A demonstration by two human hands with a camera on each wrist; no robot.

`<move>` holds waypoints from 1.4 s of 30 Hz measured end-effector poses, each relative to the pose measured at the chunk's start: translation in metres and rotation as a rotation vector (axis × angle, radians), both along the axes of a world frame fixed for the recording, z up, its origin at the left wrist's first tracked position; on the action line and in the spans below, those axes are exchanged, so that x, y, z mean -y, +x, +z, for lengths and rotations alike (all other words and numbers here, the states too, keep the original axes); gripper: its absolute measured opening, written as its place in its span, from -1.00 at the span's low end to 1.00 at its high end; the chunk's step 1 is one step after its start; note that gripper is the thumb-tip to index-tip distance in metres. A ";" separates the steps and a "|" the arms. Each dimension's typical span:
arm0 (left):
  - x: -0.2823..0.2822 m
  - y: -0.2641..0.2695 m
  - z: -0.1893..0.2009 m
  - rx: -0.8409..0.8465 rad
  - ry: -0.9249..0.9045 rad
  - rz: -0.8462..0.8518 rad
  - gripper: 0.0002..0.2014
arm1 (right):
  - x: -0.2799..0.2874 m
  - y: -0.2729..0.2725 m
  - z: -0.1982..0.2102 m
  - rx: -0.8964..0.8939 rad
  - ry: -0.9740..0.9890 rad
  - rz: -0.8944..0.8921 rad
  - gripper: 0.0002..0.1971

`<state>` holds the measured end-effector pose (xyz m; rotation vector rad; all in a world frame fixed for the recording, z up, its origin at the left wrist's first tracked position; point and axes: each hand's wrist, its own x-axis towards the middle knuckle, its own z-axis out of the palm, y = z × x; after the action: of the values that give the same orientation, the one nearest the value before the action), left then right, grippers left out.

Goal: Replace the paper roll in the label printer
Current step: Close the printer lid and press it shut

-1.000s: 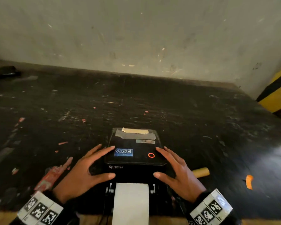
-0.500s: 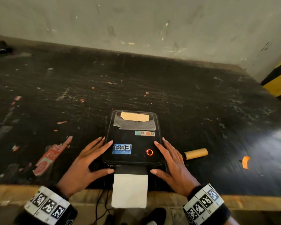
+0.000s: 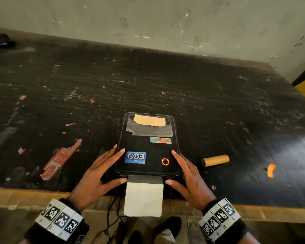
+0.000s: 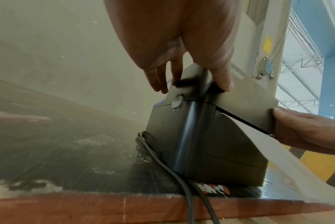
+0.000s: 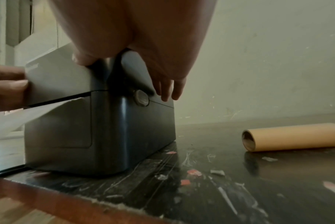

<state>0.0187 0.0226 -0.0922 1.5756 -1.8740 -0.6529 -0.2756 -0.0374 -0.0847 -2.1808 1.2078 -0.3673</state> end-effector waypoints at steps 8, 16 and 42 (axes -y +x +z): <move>0.001 0.001 -0.001 0.053 -0.052 -0.010 -0.25 | -0.001 0.000 -0.003 -0.018 -0.057 -0.001 -0.26; 0.002 0.001 -0.003 0.051 -0.048 0.000 -0.25 | -0.001 0.001 -0.002 -0.012 -0.054 -0.009 -0.26; 0.000 0.002 -0.007 0.032 -0.019 0.004 -0.22 | -0.002 0.002 -0.001 0.038 0.028 -0.029 -0.24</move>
<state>0.0209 0.0228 -0.0992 1.5864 -1.8945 -0.6101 -0.2738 -0.0353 -0.0861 -2.1257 1.2174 -0.4001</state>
